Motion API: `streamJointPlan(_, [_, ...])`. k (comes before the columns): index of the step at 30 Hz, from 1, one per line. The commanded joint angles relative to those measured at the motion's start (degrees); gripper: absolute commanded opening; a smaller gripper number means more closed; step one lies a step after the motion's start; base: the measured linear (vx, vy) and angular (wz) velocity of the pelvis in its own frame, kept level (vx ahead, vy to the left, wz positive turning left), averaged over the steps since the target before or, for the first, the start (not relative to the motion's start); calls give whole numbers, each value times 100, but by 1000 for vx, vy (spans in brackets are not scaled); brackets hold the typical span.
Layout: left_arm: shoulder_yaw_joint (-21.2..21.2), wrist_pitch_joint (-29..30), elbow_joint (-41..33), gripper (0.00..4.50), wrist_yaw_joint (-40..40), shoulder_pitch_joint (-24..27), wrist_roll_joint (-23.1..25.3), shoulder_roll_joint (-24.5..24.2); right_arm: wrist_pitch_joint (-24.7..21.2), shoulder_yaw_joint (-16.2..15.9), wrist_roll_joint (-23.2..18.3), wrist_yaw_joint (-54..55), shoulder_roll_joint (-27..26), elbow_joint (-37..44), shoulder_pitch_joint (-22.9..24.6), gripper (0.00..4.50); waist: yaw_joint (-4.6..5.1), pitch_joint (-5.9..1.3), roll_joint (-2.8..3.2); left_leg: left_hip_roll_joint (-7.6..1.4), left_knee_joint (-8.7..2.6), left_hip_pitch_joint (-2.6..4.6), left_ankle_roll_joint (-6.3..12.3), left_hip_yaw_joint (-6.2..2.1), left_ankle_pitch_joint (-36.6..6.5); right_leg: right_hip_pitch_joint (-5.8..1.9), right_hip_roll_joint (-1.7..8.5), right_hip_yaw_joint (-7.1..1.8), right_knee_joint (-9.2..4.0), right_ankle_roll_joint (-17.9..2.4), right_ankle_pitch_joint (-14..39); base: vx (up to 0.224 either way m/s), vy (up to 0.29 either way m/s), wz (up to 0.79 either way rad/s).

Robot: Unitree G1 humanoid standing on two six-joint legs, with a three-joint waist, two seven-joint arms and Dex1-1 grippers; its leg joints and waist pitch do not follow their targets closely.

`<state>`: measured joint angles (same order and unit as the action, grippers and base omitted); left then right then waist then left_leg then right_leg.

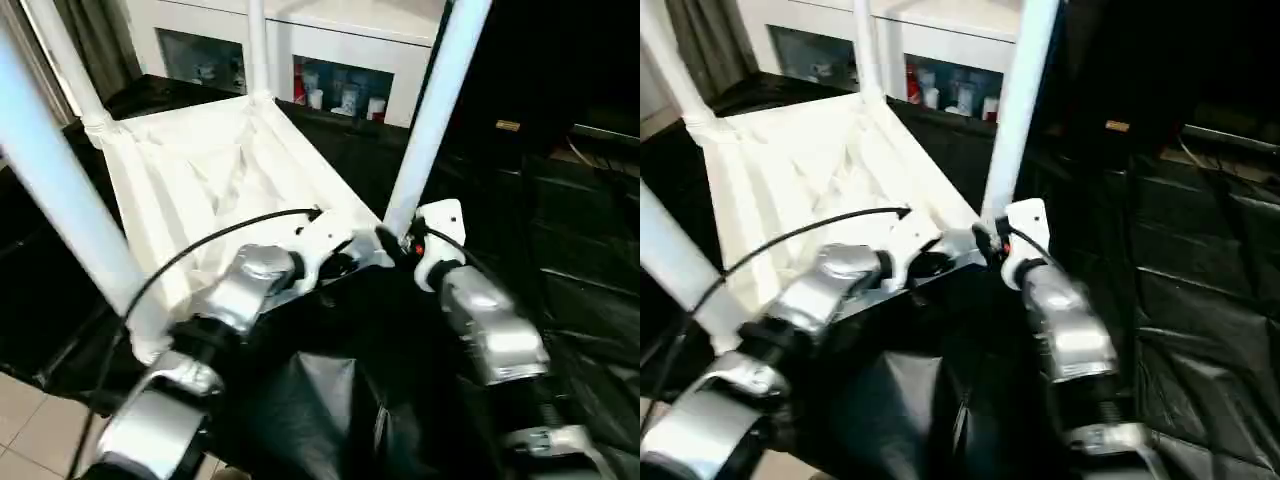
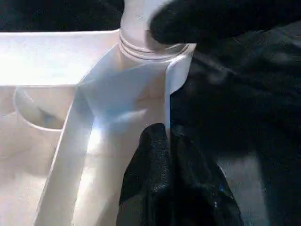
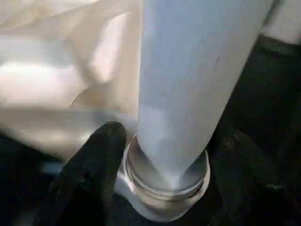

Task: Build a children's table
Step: Rotate leg to tighten

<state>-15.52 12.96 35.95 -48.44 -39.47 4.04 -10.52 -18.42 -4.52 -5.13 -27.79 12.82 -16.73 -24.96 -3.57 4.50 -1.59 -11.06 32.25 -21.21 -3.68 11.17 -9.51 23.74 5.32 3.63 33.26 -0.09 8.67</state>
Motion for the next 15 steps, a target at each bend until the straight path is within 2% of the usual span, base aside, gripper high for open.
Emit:
streamJointPlan(1, [-92, -284, -324, 0, -625, 157, -263, -89, -173, -377, -162, -741, 215, 339, 91, 299, -65, -419, -37, -192, -333, 48, 354, -74, -1172, -305, 310, -237, -348, -1111, 1333, 0, 0, 0])
streamJointPlan(4, [-208, -418, -895, 0, -1666, 474, -637, -503, -135, -434, -343, -1517, 680, 649, 241, 299, -90, -450, -42, -214, -312, 34, 430, -76, -929, -332, 313, -237, -268, -1255, 975, 0, 0, 0])
streamJointPlan(5, [-216, -387, -984, 0, -1784, 515, -690, -555, -136, -439, -370, -1620, 737, 685, 262, 299, -119, -447, -23, -226, -299, 56, 464, -64, -909, -307, 304, -244, -249, -1324, 843, 0, 0, 0])
streamJointPlan(6, [-223, -379, -1055, 0, -1891, 548, -733, -606, -129, -449, -401, -1734, 789, 720, 282, 299, -119, -452, -37, -223, -296, 57, 483, -58, -870, -306, 296, -245, -239, -1356, 780, 0, 0, 0])
streamJointPlan(7, [-230, -363, -1095, 0, -1946, 569, -750, -642, -122, -453, -421, -1798, 824, 746, 301, 299, -156, -462, -15, -226, -284, 85, 499, -47, -842, -291, 292, -242, -225, -1430, 698, 0, 0, 0])
streamJointPlan(8, [-240, -330, -1151, 0, -2015, 598, -768, -697, -107, -462, -447, -1889, 879, 786, 333, 299, -182, -460, -18, -230, -279, 100, 494, -37, -825, -275, 285, -245, -208, -1484, 621, 0, 0, 0])
streamJointPlan(9, [-249, -280, -1258, 0, -2120, 656, -790, -806, -19, -503, -466, -2095, 1019, 884, 406, 299, -176, -453, -36, -227, -287, 75, 493, -42, -814, -295, 278, -242, -203, -1476, 619, 0, 0, 0])
streamJointPlan(11, [-245, -265, -1302, 0, -2163, 682, -802, -849, 17, -524, -470, -2184, 1085, 934, 437, 299, -187, -445, -22, -234, -290, 91, 424, -41, -950, -286, 296, -247, -223, -1431, 801, 0, 0, 0])
streamJointPlan(12, [-219, -242, -1353, 0, -2218, 716, -826, -896, -62, -526, -581, -2336, 1135, 1040, 475, 299, -187, -448, -46, -228, -286, 85, 411, -39, -977, -292, 298, -248, -227, -1416, 857, 0, 0, 0])
streamJointPlan(15, [-175, -223, -1404, 0, -2270, 754, -835, -947, -143, -534, -691, -2499, 1179, 1137, 495, 299, -204, -433, -55, -222, -292, 75, 346, -48, -1128, -286, 315, -258, -261, -1280, 1242, 0, 0, 0])
